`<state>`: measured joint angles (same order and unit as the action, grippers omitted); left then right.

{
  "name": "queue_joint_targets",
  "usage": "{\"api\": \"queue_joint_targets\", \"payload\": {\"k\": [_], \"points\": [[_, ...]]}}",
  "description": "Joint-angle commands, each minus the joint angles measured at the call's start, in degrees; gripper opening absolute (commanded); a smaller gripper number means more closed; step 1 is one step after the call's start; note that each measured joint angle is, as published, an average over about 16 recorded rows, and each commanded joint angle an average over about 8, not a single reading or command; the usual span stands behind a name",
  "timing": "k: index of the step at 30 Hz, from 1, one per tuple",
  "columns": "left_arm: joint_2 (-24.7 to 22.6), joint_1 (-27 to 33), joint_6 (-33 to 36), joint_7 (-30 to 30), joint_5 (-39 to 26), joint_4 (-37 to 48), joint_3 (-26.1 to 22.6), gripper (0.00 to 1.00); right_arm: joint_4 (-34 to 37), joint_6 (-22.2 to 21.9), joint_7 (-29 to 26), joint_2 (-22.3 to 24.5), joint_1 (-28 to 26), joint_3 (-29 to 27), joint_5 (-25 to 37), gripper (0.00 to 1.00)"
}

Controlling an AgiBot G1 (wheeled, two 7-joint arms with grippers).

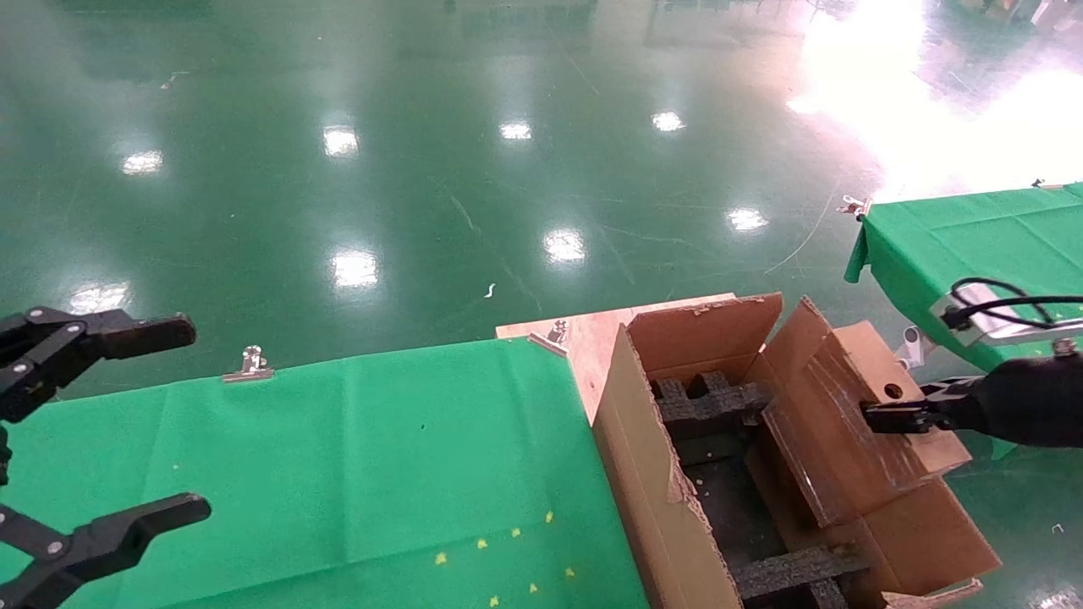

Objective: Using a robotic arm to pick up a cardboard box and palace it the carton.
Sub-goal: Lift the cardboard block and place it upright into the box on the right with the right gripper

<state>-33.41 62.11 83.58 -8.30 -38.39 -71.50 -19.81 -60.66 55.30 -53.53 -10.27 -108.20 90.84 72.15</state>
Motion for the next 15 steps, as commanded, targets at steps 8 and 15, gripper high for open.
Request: {"api": "queue_joint_targets", "payload": {"k": [8,15], "points": [[0.0,0.0,0.0,0.0,0.0,0.0,0.0,1.00,1.8,-5.8,-0.9,-2.7,4.6,2.2,-1.1,0.00],[0.0,0.0,0.0,0.0,0.0,0.0,0.0,1.00,5.0,-8.9,-0.3,-6.0,8.1,3.3,-2.9,0.00]]}}
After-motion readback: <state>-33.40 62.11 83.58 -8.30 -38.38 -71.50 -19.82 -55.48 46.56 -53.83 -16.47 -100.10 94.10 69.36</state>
